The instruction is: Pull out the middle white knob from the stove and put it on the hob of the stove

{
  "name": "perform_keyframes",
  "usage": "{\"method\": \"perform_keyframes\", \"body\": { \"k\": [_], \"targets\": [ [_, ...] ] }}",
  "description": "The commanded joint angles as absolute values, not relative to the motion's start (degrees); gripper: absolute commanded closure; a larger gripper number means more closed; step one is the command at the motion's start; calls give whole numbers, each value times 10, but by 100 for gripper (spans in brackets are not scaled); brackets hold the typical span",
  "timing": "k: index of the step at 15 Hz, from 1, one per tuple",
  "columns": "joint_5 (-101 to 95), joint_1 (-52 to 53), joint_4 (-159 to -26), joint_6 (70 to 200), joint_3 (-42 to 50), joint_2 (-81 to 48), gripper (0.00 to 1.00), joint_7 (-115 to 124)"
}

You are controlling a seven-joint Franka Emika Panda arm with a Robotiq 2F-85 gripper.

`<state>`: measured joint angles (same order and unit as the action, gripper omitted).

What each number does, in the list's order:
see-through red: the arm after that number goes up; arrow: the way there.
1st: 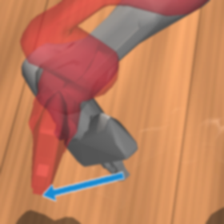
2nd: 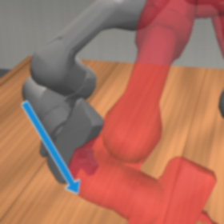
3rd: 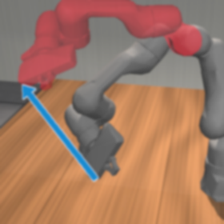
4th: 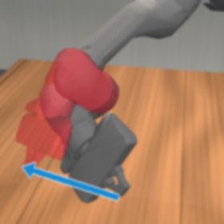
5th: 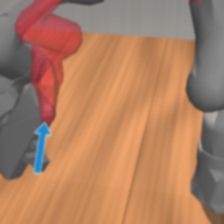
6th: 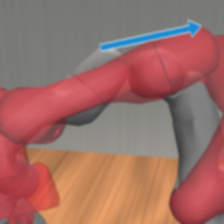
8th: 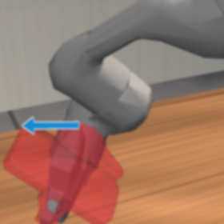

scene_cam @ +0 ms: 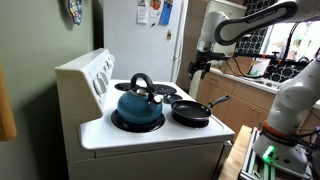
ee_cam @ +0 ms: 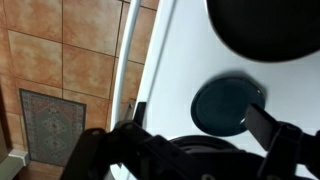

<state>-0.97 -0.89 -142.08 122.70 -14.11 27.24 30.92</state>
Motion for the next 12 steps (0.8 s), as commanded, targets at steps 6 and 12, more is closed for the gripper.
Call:
{"method": "perform_keyframes", "body": {
  "k": [6,12],
  "targets": [
    [-40,13,-1179,1211,-138,110,0,241],
    [-60,58,-1108,1224,-138,50,0,243]
  ]
}}
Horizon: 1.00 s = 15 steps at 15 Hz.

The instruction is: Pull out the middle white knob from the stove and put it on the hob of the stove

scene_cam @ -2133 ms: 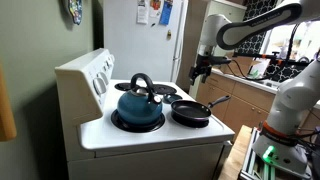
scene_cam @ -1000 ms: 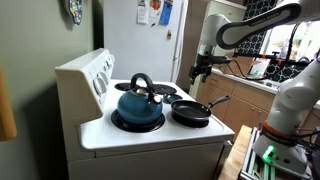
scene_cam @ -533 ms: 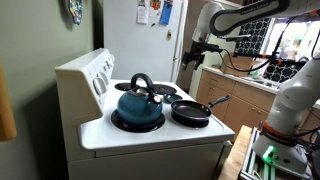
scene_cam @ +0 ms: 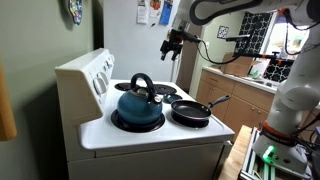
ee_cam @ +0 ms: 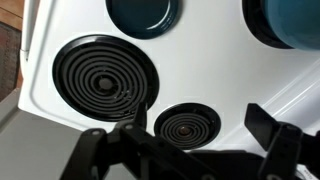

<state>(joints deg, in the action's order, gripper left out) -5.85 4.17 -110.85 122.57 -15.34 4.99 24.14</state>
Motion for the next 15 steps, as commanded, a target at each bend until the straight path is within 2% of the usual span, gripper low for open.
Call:
{"method": "perform_keyframes", "body": {
  "k": [1,11,15],
  "targets": [
    [-61,64,-1095,1223,-137,37,0,243],
    [-61,65,-1094,1224,-131,38,0,243],
    [-84,66,-1043,1266,-123,-11,0,184]
  ]
}}
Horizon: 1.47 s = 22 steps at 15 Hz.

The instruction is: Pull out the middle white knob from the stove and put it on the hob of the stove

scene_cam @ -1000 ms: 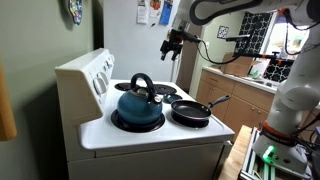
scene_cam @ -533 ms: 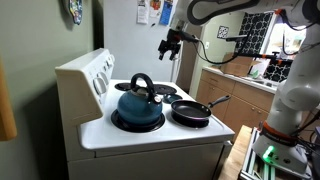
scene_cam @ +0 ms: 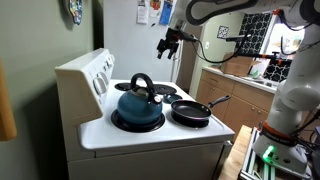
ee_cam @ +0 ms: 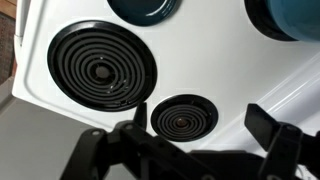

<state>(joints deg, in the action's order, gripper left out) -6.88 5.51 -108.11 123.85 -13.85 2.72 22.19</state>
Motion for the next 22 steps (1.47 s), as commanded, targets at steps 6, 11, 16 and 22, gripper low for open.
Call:
{"method": "perform_keyframes", "body": {
  "k": [6,11,16,22],
  "targets": [
    [-15,77,-957,1367,-118,-99,0,83],
    [26,87,-945,1399,-113,-118,0,49],
    [24,89,-944,1399,-110,-117,0,50],
    [154,71,-890,1477,-146,-194,0,-53]
  ]
}}
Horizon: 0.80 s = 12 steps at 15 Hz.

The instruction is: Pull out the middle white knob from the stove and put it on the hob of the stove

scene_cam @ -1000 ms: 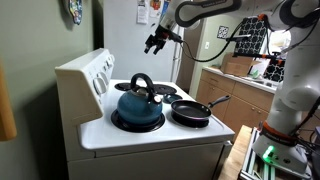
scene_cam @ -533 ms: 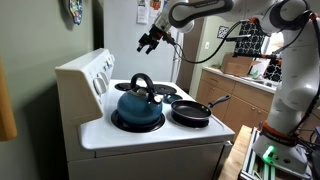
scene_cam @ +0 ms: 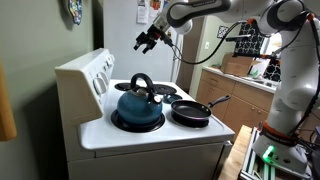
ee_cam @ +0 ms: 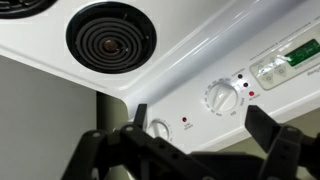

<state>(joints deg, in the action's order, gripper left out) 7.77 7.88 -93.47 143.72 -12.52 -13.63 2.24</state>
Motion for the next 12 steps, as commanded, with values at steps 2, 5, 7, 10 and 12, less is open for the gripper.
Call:
{"method": "perform_keyframes", "body": {
  "k": [2,5,7,10,12],
  "targets": [
    [200,64,-856,1491,-164,-233,0,-98],
    [247,54,-798,1477,-188,-289,0,-130],
    [246,57,-759,1464,-191,-323,0,-128],
    [232,63,-776,1480,-183,-315,0,-116],
    [232,63,-765,1480,-184,-326,0,-116]
  ]
}}
